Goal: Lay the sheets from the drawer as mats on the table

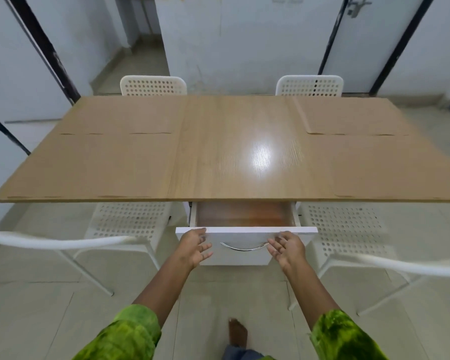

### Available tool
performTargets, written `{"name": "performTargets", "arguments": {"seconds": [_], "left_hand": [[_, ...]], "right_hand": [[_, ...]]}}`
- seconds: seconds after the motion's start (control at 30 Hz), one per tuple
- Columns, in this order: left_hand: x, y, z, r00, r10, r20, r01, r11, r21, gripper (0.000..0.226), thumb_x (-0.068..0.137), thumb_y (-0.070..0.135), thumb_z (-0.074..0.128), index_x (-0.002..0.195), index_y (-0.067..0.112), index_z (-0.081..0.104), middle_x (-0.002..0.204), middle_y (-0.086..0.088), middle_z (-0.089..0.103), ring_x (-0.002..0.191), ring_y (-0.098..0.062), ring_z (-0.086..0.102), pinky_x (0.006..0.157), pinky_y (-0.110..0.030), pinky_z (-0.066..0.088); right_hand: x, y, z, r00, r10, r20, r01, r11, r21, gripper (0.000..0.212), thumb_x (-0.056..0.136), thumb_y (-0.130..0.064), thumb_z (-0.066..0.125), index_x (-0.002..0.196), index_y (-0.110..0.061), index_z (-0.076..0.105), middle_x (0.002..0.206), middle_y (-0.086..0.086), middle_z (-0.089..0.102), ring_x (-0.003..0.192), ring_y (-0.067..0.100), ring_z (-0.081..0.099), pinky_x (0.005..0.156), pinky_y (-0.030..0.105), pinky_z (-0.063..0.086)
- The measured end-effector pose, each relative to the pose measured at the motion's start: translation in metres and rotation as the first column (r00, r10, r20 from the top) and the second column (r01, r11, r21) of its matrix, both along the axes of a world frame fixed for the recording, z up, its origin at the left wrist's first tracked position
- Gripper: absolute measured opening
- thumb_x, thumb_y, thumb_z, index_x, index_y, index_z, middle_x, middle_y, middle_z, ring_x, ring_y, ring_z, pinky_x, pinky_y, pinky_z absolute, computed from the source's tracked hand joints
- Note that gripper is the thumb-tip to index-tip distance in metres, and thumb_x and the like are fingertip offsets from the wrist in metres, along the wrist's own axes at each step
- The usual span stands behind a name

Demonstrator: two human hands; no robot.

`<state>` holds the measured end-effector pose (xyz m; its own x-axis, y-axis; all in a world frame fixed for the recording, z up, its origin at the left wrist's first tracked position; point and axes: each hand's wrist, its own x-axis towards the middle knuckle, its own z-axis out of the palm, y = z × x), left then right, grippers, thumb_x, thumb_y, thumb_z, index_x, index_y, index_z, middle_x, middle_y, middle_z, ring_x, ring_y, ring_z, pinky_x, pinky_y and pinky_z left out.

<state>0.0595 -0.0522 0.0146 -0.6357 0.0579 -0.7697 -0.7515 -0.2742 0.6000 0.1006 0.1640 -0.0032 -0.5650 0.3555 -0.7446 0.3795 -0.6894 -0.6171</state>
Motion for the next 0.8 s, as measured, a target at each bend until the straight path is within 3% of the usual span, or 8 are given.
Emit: {"name": "performTargets", "arguments": {"seconds": [0.17,0.33,0.4,0.47,0.57,0.63,0.7,0.8], "left_hand": [[-0.042,0.015,0.002,0.999,0.050,-0.005,-0.050,0.996,-0.077,0.043,0.093,-0.001,0.039,0.136,-0.003,0.034,0.148,-0.019,0.032,0.133,-0.036,0.039,0.104,-0.048,0.038],[-0.076,0.025,0.000,0.998,0.061,-0.021,-0.064,0.987,-0.147,0.046,0.093,-0.006,0.030,0.138,0.001,0.035,0.116,-0.013,0.050,0.126,-0.030,0.045,0.095,-0.042,0.041],[-0.086,0.027,0.000,0.997,0.078,-0.005,-0.078,0.988,-0.137,0.035,0.090,-0.010,0.033,0.123,-0.005,0.045,0.116,-0.016,0.051,0.118,-0.027,0.049,0.093,-0.041,0.041],[-0.090,0.030,0.001,0.994,0.105,0.024,-0.101,0.987,-0.124,0.019,0.090,-0.010,0.033,0.097,-0.002,0.049,0.106,-0.017,0.052,0.121,-0.029,0.049,0.094,-0.042,0.041],[-0.092,0.031,0.000,0.991,0.132,0.035,-0.129,0.987,-0.091,0.019,0.091,-0.009,0.034,0.081,0.002,0.047,0.089,-0.014,0.050,0.126,-0.031,0.047,0.095,-0.043,0.041],[-0.091,0.031,0.000,0.991,0.129,0.017,-0.127,0.986,-0.104,0.017,0.090,-0.008,0.035,0.084,0.001,0.049,0.103,-0.018,0.053,0.123,-0.030,0.049,0.094,-0.042,0.042],[-0.091,0.029,0.000,0.994,0.103,0.019,-0.100,0.987,-0.123,0.018,0.090,-0.006,0.037,0.103,-0.003,0.050,0.127,-0.020,0.048,0.121,-0.031,0.050,0.090,-0.042,0.043],[-0.088,0.029,0.008,1.000,0.027,0.004,-0.026,0.984,-0.174,0.024,0.092,0.002,0.042,0.114,-0.002,0.049,0.128,-0.015,0.048,0.117,-0.032,0.052,0.086,-0.041,0.045]], "right_hand": [[-0.044,0.015,-0.003,0.998,0.057,0.017,-0.057,0.998,0.023,0.018,0.090,-0.001,0.040,0.104,0.000,0.050,0.118,0.020,0.054,0.099,0.030,0.061,0.081,0.038,0.049],[-0.081,0.024,0.002,0.998,0.057,-0.016,-0.057,0.998,0.012,0.028,0.090,0.003,0.035,0.114,-0.004,0.048,0.110,0.015,0.054,0.100,0.030,0.059,0.085,0.039,0.047],[-0.093,0.027,0.004,0.998,0.059,-0.009,-0.059,0.998,0.002,0.016,0.089,0.003,0.037,0.095,-0.002,0.051,0.099,0.015,0.056,0.098,0.029,0.059,0.082,0.038,0.048],[-0.099,0.029,0.005,0.998,0.062,0.008,-0.062,0.998,-0.007,0.018,0.088,0.003,0.037,0.076,-0.003,0.049,0.085,0.013,0.055,0.089,0.027,0.061,0.074,0.034,0.050],[-0.100,0.030,-0.001,0.998,0.064,0.017,-0.064,0.998,-0.005,0.021,0.088,0.003,0.038,0.072,-0.004,0.048,0.079,0.012,0.054,0.077,0.021,0.060,0.074,0.035,0.051],[-0.099,0.030,-0.002,0.997,0.076,0.024,-0.077,0.997,0.013,0.020,0.089,0.003,0.038,0.074,-0.004,0.049,0.081,0.012,0.054,0.076,0.021,0.059,0.074,0.035,0.051],[-0.099,0.031,-0.004,0.992,0.116,0.055,-0.118,0.992,0.039,0.018,0.089,0.002,0.038,0.076,-0.005,0.049,0.082,0.011,0.054,0.075,0.021,0.059,0.067,0.033,0.049],[-0.097,0.025,0.006,0.975,0.202,0.095,-0.212,0.971,0.107,0.015,0.087,0.002,0.038,0.082,-0.003,0.050,0.082,0.013,0.055,0.074,0.021,0.057,0.061,0.029,0.045]]}}
